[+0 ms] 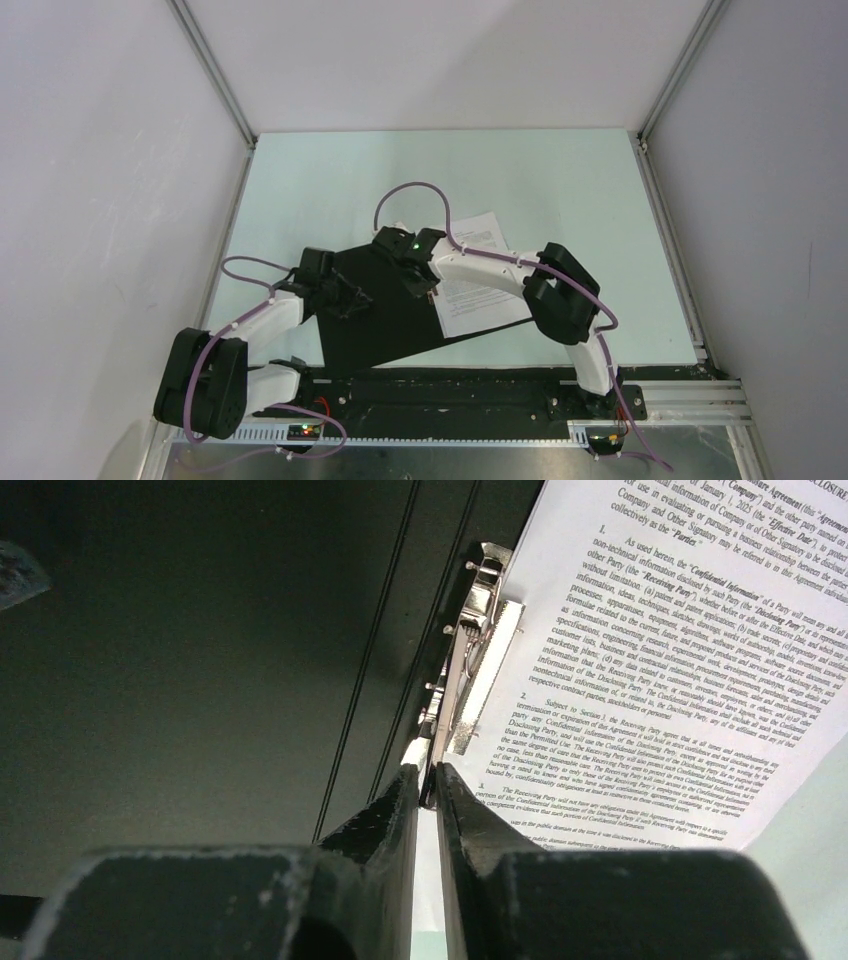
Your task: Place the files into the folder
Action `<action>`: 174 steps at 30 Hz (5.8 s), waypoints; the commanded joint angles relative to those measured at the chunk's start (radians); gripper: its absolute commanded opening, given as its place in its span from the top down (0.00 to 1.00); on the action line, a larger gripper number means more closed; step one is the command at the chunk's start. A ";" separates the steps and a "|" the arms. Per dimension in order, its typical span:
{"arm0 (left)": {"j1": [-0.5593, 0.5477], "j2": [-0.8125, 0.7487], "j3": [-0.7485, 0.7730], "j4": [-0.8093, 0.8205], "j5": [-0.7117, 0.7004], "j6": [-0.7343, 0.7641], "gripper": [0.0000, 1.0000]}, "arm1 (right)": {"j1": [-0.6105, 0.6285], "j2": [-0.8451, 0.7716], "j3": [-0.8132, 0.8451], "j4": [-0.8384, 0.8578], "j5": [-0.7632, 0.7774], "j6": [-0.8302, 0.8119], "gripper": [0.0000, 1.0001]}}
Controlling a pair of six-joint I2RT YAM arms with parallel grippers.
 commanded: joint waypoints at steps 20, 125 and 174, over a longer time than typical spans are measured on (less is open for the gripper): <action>0.022 0.066 -0.047 -0.041 -0.097 -0.038 0.73 | 0.000 -0.103 -0.228 0.044 -0.002 0.082 1.00; 0.031 -0.126 0.102 -0.151 -0.116 0.139 0.49 | -0.067 -0.189 -0.272 0.297 -0.032 0.176 0.65; 0.070 -0.132 0.157 -0.191 -0.099 0.253 0.31 | -0.084 0.014 -0.129 0.207 0.056 0.259 1.00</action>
